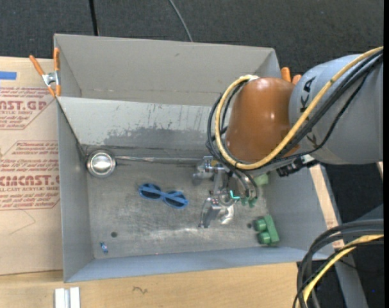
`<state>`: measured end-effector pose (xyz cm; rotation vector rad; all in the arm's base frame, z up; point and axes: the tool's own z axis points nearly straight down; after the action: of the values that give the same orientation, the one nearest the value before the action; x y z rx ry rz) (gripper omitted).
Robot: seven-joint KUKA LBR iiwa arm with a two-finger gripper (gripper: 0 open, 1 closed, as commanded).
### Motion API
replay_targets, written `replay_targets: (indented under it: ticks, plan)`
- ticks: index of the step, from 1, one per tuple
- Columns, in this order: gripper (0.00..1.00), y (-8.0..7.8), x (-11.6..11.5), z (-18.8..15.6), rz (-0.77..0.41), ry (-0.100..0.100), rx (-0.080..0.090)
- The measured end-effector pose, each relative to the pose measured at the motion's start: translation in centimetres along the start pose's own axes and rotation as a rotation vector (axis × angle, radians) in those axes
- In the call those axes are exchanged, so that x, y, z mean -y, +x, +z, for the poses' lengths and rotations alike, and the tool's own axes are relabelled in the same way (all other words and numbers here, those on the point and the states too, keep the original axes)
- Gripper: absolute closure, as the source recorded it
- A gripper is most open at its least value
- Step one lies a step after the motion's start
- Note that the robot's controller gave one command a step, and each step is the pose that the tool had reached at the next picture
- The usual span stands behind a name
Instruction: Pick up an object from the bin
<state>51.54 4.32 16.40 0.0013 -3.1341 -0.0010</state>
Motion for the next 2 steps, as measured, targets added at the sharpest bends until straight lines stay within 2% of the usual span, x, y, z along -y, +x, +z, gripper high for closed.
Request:
replay_targets:
  ticks: [1, 2]
  plan:
    - [0.0, -4.3, -6.1, 9.4, -0.066, 0.001, 0.014]
    - [0.0, -5.9, -10.3, 9.1, -0.17, 0.002, 0.013]
